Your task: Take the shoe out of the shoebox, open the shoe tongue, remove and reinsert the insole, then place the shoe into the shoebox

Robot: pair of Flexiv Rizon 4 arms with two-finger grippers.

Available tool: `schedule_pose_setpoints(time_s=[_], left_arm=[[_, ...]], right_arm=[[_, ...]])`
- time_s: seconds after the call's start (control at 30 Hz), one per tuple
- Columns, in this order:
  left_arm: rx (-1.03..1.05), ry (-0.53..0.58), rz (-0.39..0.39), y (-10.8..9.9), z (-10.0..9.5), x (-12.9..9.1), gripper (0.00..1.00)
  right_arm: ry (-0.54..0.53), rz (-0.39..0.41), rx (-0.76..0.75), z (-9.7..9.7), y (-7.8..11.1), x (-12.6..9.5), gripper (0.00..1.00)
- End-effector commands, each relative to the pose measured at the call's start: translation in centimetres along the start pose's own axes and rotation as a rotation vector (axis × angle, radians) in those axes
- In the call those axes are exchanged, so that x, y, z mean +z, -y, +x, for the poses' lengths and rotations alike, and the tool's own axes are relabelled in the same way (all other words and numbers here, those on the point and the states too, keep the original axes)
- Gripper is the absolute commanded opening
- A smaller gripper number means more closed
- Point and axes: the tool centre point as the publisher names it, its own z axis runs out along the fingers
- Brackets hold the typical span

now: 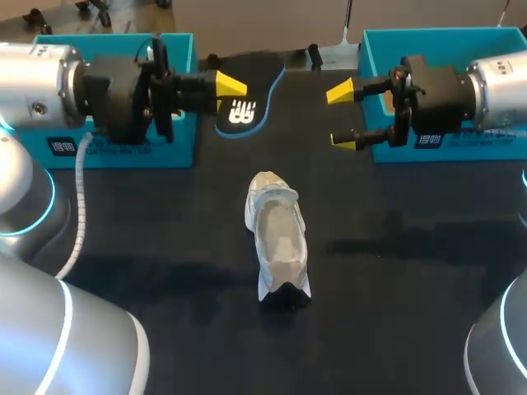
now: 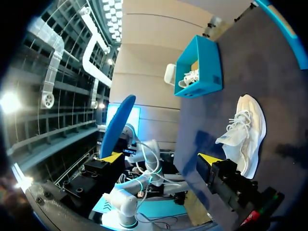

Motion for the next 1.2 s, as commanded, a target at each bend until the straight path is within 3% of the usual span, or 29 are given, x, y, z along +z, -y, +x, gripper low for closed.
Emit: schedule_pose_setpoints(time_s=[0.03, 0.23, 0.33, 0.57, 0.9, 1.03, 1.2], left_arm=[[0.011, -0.003, 0.000, -0.2, 0.7, 0.1, 0.00], [0.131, -0.090, -0.032, -1.7, 4.5, 0.4, 0.00], [0.162, -0.068, -0.035, -2.3, 5.4, 0.6, 0.00], [0.314, -0.096, -0.076, -3.4, 6.7, 1.3, 0.00], [0.314, -0.096, -0.076, -3.4, 6.7, 1.3, 0.00], [0.314, -0.148, -0.102, -5.2, 8.9, 1.5, 0.00], [0.284, -0.154, -0.120, -6.6, 10.1, 1.1, 0.00]], right_arm=[[0.001, -0.002, 0.000, 0.0, 0.0, 0.1, 1.00], [0.001, -0.002, 0.000, 0.0, 0.0, 0.1, 1.00], [0.001, -0.002, 0.000, 0.0, 0.0, 0.1, 1.00], [0.001, -0.002, 0.000, 0.0, 0.0, 0.1, 1.00], [0.001, -0.002, 0.000, 0.0, 0.0, 0.1, 1.00], [0.001, -0.002, 0.000, 0.0, 0.0, 0.1, 1.00], [0.001, -0.002, 0.000, 0.0, 0.0, 0.1, 1.00]])
